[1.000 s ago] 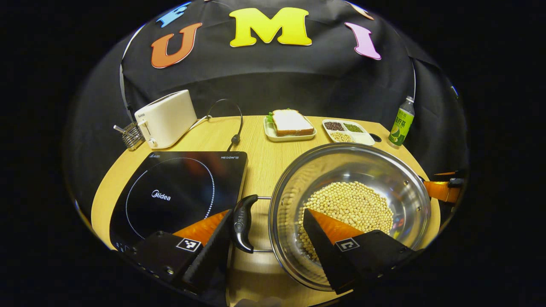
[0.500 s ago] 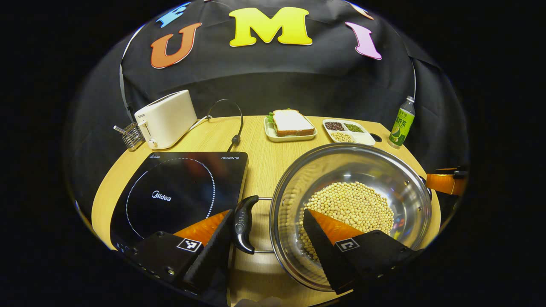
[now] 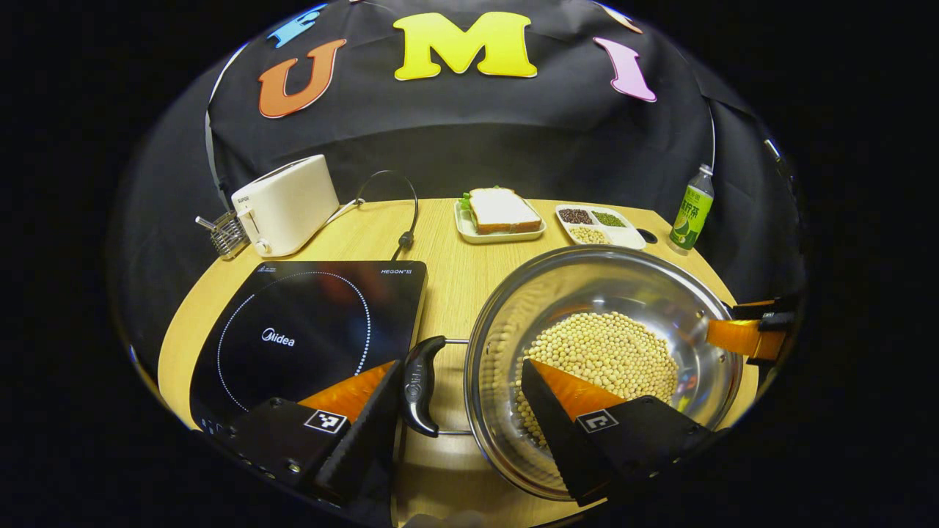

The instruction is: First push the handle of the pot to place it horizontally, then grasp the pot with both hands and set it on the induction cooktop.

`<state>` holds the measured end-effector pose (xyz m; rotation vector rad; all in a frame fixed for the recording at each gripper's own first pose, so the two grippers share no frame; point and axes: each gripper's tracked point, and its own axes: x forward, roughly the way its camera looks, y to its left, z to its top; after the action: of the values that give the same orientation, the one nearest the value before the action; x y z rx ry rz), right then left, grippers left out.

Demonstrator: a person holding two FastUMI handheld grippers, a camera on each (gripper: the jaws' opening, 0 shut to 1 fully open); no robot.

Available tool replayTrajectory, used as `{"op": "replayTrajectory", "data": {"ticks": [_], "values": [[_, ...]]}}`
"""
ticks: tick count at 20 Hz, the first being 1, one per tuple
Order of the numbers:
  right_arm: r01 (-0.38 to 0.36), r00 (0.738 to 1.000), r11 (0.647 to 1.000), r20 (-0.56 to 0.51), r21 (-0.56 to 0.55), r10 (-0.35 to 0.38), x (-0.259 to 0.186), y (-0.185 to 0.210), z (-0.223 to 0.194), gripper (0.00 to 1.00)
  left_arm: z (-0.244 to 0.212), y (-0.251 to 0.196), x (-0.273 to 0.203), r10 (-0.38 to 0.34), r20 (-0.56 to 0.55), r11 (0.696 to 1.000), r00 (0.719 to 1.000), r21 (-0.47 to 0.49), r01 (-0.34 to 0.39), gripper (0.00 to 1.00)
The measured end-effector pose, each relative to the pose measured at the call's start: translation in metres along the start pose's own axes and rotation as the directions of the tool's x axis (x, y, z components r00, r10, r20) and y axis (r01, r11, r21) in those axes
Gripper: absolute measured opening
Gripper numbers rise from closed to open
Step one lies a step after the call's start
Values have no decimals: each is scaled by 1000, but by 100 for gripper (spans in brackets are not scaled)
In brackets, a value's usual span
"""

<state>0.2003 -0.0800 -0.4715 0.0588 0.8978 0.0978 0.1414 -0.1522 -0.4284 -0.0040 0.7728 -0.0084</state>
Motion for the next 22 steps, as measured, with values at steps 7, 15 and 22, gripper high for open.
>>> {"op": "replayTrajectory", "data": {"ticks": [7,15,22], "values": [[52,997,998,-49,19,-51,8,-7,-9,70,-2,6,1,40,-9,999,999,25,-40,97],[69,996,996,-59,54,-66,5,-5,-10,60,-1,12,3,66,-15,997,998,49,-65,65],[79,995,996,-59,42,-76,0,-4,-10,54,-2,13,5,61,-22,996,998,60,-59,61]]}}
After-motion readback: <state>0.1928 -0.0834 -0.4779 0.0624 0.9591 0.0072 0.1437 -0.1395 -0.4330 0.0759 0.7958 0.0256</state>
